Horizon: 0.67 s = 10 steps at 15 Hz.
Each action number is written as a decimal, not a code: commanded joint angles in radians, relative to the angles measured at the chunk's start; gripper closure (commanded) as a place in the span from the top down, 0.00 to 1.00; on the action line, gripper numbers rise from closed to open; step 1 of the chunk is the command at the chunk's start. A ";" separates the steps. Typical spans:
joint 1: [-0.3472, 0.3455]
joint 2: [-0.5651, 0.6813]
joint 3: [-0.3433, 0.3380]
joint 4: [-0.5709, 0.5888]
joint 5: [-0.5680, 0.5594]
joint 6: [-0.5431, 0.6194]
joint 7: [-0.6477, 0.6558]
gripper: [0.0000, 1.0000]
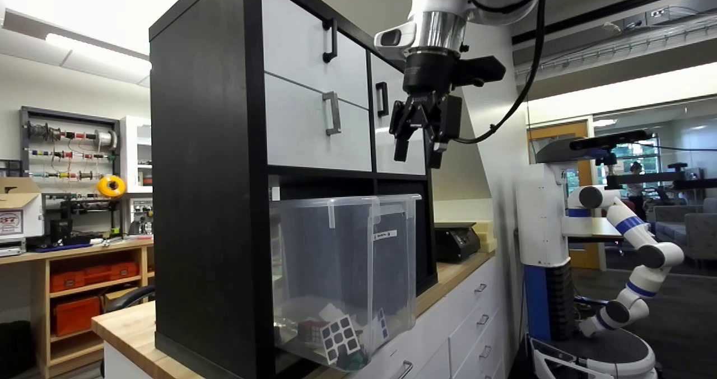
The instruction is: Slide the clear container out
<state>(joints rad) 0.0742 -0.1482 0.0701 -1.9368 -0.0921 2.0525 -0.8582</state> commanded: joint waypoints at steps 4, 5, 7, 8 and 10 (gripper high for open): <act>-0.017 0.024 -0.036 0.062 0.033 -0.139 0.258 1.00; -0.019 0.026 -0.040 0.060 0.037 -0.145 0.288 1.00; -0.022 0.030 -0.047 0.054 0.031 -0.146 0.342 1.00; -0.023 0.030 -0.046 0.046 0.012 -0.132 0.375 1.00; -0.016 0.028 -0.048 0.034 0.020 -0.114 0.332 1.00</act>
<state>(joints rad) 0.0551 -0.1211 0.0244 -1.9058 -0.0712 1.9410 -0.5261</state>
